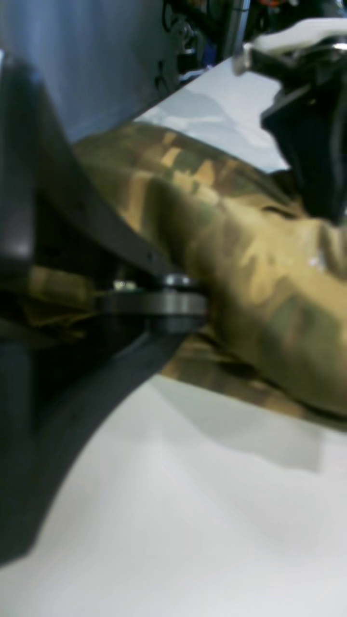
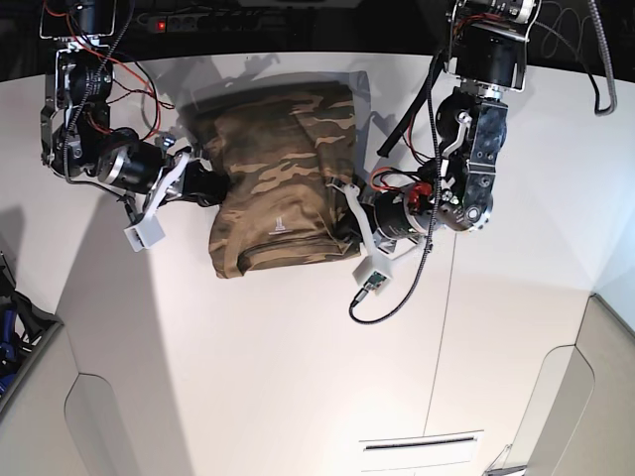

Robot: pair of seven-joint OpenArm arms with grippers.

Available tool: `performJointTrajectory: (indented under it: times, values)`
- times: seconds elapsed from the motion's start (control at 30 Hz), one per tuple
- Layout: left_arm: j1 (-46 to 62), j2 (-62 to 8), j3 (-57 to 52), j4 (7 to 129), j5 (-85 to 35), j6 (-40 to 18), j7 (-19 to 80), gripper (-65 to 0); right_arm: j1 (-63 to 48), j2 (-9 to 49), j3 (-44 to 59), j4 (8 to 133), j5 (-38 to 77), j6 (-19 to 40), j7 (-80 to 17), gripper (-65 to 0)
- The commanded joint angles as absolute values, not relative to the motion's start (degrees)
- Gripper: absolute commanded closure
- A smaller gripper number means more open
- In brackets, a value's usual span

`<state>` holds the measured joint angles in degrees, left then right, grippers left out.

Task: Fold the T-shirt properly
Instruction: 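Press and square the folded bundle with both grippers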

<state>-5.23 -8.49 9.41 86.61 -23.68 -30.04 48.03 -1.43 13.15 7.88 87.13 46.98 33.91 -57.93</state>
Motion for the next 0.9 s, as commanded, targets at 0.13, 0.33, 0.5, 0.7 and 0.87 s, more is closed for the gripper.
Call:
performJointTrajectory:
  times: [0.13, 0.33, 0.5, 0.7, 0.87]
  values:
    - [-2.79, -9.69, 9.3, 95.37, -26.94, -30.65, 48.07, 0.0, -0.64, 13.45, 10.74, 89.43, 48.58, 34.46, -57.08, 0.0]
    - [2.96, -10.35, 9.3, 101.84, -30.33, -30.68, 48.71, 0.0, -0.67, 13.02, 11.97, 90.41, 51.7, 34.57, -57.04, 0.0]
    - [5.78, -10.35, 9.3, 102.78, -30.68, -30.68, 48.6, 0.0, -0.64, 9.65, 11.88, 93.78, 51.68, 34.76, -57.06, 0.0]
    - [6.04, -10.35, 9.3, 101.78, -30.39, -30.68, 46.94, 0.0, -0.16, 4.75, 9.78, 94.45, 47.46, 35.16, -55.86, 0.0]
    - [6.02, -10.33, 9.3, 97.49, -29.98, -30.68, 45.56, 0.0, 0.36, 4.78, 3.18, 90.63, 36.6, 34.63, -49.43, 0.0]
